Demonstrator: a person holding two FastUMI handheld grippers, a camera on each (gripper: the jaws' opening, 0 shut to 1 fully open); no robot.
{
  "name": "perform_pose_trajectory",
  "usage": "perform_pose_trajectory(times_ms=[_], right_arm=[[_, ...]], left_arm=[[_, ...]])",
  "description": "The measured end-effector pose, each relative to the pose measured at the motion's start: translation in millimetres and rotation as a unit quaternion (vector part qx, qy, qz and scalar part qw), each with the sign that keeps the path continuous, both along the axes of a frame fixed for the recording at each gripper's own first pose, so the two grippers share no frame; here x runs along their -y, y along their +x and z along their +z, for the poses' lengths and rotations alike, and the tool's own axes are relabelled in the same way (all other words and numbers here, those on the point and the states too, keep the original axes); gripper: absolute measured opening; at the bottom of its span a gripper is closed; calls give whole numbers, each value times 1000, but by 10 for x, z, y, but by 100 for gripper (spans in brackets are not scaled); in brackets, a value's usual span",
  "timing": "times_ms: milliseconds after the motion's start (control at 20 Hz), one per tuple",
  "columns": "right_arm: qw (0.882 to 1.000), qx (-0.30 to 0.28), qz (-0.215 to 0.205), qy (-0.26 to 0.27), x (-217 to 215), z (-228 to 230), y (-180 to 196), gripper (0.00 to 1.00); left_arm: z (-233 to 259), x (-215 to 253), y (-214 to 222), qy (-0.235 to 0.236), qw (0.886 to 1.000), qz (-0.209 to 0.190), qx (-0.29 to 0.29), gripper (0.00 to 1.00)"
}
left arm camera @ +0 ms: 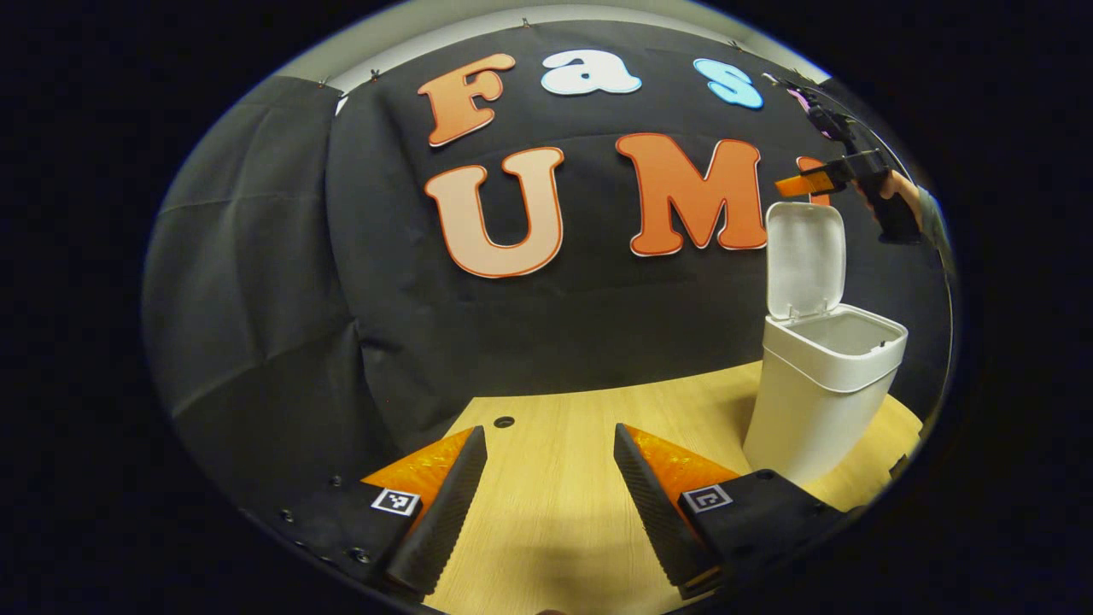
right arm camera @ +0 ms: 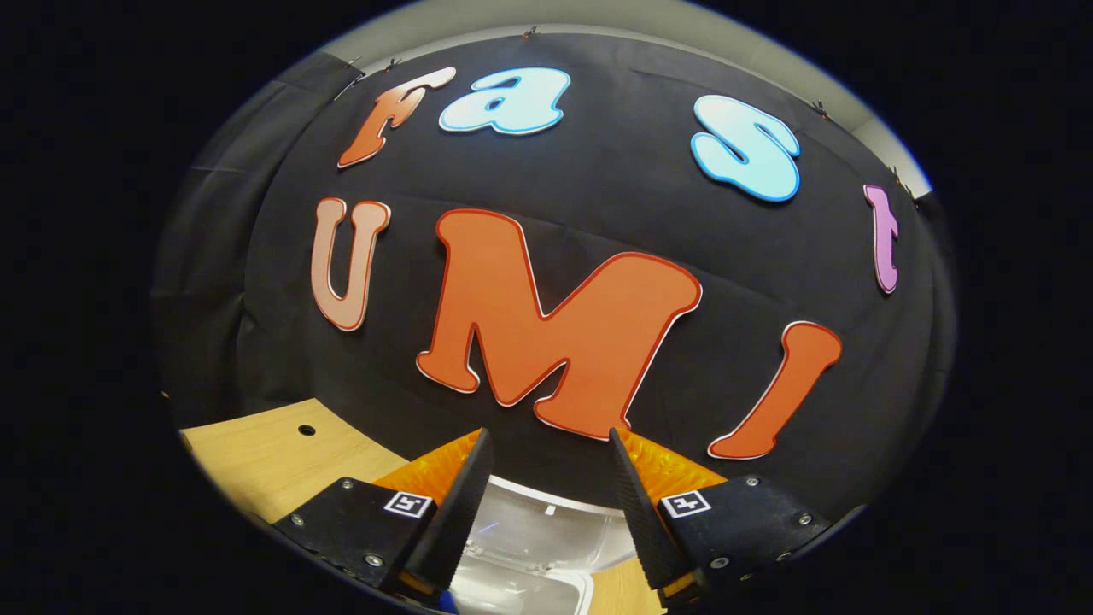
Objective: Press the lid of the desktop garbage bin to open it, pick up the crumpled paper on the desktop and throw it into the bin, then pick up the pop can on the desktop and drop it into the bin, and finally close the garbage bin lid.
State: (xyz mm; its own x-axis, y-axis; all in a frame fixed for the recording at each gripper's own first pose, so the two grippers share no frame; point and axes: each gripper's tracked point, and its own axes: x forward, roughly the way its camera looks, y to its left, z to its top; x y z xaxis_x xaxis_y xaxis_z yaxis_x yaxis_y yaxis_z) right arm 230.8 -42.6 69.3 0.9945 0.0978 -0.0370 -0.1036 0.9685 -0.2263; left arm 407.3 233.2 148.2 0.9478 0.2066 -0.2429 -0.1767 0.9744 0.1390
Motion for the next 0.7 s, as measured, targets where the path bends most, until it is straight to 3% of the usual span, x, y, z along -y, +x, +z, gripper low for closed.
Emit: perform_pose_trajectory(times_ms=[350, 650, 700], right_arm=[[1000, -5, -3, 15, -91, -91, -298, 76], [997, -68, 2, 42, -94, -480, -643, 75], [995, -85, -6, 42, -66, -605, -677, 76]], left_arm=[[8, -241, -48, 0, 999, 34, 5, 95], [147, -49, 91, -4, 1000, -2, 17, 95], [159, -1, 115, -2, 1000, -10, 19, 99]])
